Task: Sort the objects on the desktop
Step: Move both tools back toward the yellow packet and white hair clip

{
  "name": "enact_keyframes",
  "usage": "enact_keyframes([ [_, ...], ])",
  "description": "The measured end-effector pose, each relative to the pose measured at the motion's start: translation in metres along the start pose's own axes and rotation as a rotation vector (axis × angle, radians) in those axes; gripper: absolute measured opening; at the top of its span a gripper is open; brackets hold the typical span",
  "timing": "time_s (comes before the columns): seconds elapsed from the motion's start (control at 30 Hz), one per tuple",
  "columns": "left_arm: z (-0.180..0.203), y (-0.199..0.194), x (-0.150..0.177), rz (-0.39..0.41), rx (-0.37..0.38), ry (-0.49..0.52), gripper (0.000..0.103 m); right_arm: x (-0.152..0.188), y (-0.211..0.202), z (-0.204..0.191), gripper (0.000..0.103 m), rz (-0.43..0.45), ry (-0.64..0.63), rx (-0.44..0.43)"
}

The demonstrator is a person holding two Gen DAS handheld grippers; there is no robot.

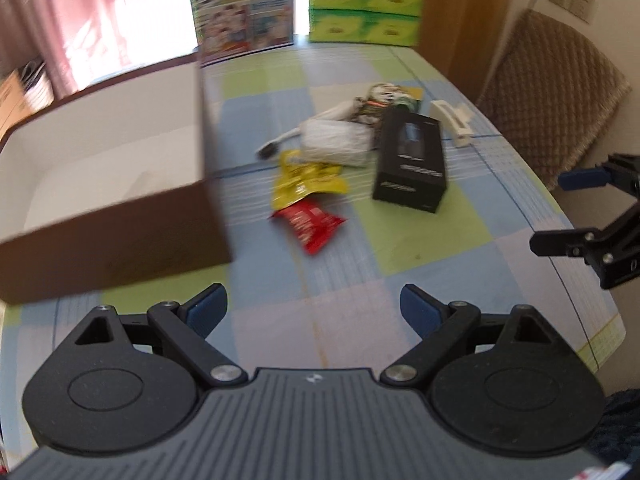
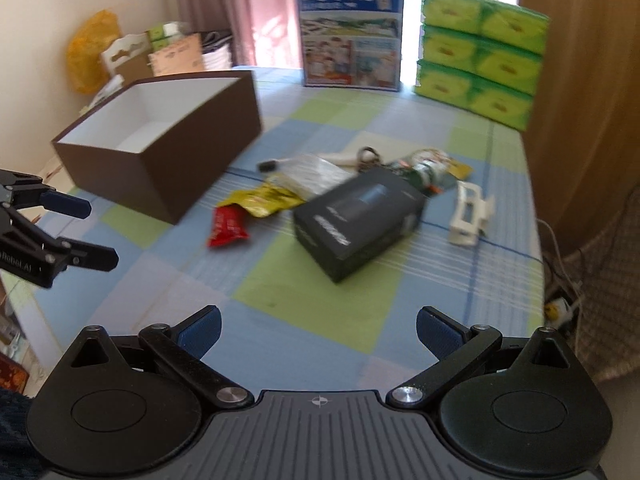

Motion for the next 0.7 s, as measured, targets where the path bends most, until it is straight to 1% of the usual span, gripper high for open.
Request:
enact_keyframes([
  [0.17,0.035,0.027,-0.014,0.032,-0.042,0.167,0.091,0.005,-0.003,0.024,0.101,-0.004,0.043,0.018],
  [0.33,0.049,0.062,-0.031,0.039,-0.098,0.286,0.088,0.009,-0.005,0.046,0.101,-0.006,0.092,0.029],
  [0.47,0.048,0.089,-0.044,0.018,-0.133,0.348,0.085,0.012,-0.002,0.066,0.101,-0.014,0.144,0.050],
  [0.7,0.044,0.130,-0.065,-0.018,-0.170,0.409,0.081,0.012,0.009,0.109,0.101,-0.027,0.274,0.093],
])
Point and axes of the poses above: each gripper's, at about its wrist camera, not at the fingertips, and y roughly the way its jaws point, z to its right, x to its underside, the point moved 4 cm from there along y, roughly the way its jaws point, and after that the axes turned 3 degrees about -x, right-handed, at the moved point
